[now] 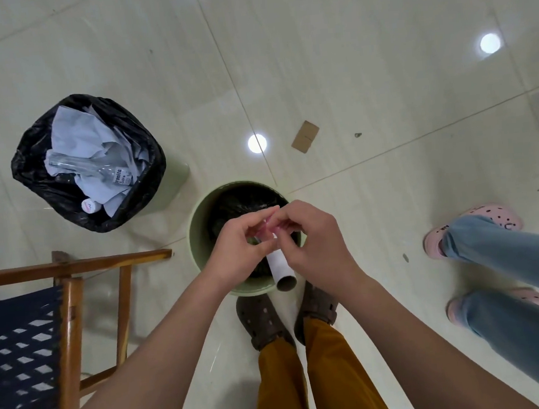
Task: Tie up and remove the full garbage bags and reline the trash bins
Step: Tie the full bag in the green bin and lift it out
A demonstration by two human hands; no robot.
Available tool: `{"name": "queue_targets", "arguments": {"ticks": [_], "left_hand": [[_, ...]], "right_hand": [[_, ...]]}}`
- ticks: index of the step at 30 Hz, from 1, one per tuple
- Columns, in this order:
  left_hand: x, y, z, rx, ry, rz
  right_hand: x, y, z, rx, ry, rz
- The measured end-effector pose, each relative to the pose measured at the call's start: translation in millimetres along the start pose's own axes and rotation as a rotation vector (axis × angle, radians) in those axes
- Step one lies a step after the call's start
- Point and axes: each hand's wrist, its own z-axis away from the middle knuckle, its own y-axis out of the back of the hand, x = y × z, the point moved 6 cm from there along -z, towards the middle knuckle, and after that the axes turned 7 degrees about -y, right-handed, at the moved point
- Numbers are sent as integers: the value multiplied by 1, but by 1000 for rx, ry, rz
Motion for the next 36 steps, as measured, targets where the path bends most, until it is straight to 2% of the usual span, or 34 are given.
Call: {"name": "queue_targets", "arguments": {"ticks": [2,5,8,12,17,26,30,33,36], "left_hand": [[1,-3,-1,-3,-36,-11],[-6,-5,-4,37,21,-27],[-14,-1,-6,121,116,-25],[-16,2,-6,132,187,22],[-15,11,-4,73,192,-76],[-24,21,7,12,232,51],[-28,19,10,89,250,136],[-33,24,10,191,255,164],[-35,26,8,209,272,183]], "right_hand": [[-2,-4,-2,-16,-9,-29],[0,-9,-6,-10,-36,-65],[19,-7,-12,46,-187,-67],[41,-18,-14,-46,-321,-6],[49,-31,-16,-55,-331,89],[51,-36,-13,-95,-351,109],[52,-33,-15,-102,-356,183],[58,-26,-15,-40,-421,212],[63,-23,-8,7,-442,175]]}}
